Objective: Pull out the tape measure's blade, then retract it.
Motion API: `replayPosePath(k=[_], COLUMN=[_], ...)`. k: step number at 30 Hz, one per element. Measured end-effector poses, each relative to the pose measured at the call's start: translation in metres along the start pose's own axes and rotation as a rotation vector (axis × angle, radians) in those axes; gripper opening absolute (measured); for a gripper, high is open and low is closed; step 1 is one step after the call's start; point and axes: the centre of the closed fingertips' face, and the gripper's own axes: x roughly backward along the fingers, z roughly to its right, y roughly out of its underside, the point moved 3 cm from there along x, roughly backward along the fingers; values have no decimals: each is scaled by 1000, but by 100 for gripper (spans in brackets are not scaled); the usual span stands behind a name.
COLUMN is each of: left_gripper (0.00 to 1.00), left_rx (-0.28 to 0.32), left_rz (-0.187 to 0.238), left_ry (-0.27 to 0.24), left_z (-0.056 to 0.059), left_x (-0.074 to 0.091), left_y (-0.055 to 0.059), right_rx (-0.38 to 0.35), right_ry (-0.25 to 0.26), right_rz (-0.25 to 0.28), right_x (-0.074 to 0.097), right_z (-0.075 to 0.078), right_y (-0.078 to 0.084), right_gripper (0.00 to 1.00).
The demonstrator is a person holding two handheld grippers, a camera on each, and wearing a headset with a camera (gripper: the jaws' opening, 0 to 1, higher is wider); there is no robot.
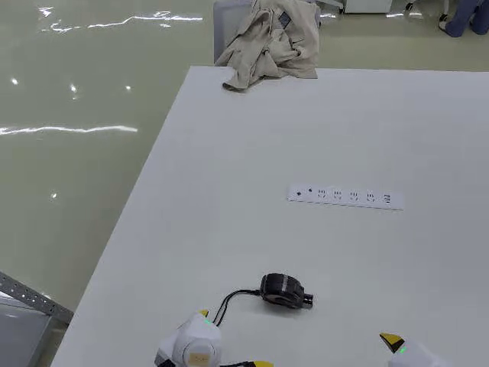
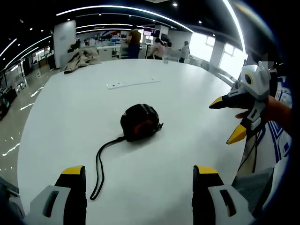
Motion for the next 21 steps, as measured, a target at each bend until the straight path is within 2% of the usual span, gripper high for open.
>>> replayPosePath(k=[8,10,16,21], left_gripper=[90,90,90,90], left_rx=[-40,-52,-69,-84], left_rz=[-18,-19,-25,-26], left_ry=[15,20,37,53], left_z=[-5,-6,-6,-6], left_x=[-5,-6,-11,-16], left_y=[-1,-2,-4,-5], right_rx=[15,44,20,36], right_ry=[-6,-7,-19,-26], right_rz=[-4,-6,-5,-15], right_x=[-7,-8,-15,-22], right_z=[8,10,15,17], right_y=[-3,-3,-6,-5], right_gripper=[78,73,77,77])
